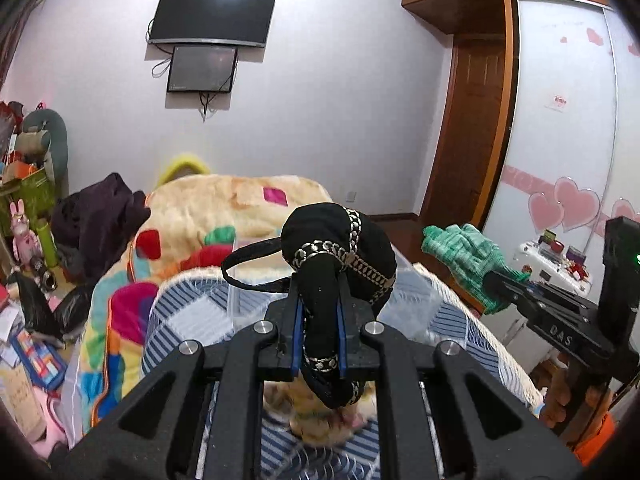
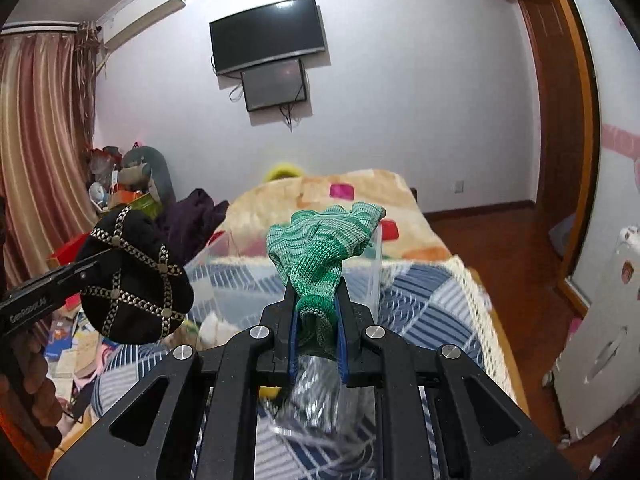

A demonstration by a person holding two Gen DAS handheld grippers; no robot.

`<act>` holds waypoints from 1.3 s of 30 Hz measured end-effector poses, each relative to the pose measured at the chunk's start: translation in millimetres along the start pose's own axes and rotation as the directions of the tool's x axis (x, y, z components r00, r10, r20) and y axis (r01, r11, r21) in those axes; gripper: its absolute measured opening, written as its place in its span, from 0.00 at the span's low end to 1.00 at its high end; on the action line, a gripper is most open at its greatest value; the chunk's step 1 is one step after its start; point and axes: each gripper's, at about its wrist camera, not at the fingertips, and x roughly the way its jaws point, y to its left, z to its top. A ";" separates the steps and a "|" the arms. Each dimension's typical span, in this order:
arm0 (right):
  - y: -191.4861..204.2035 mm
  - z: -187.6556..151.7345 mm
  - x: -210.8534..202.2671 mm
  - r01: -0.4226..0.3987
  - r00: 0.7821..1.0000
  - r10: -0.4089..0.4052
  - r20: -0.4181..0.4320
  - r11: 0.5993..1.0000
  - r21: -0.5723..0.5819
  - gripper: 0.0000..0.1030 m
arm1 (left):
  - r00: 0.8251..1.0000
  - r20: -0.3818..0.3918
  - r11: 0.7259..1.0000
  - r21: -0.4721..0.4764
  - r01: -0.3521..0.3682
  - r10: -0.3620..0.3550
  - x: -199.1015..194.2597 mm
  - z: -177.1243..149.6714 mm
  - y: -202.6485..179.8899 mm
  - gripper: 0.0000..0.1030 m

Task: Organize soft objects
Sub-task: 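Lower the black bag into the clear box with left tool while right drops gloves in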

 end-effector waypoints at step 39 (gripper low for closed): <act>6.4 0.4 137.8 -0.035 0.938 0.005 -0.345 0.996 -0.080 0.19 | 0.933 -0.359 0.999 -0.032 -0.020 0.007 189.0 -8.4 36.5 0.22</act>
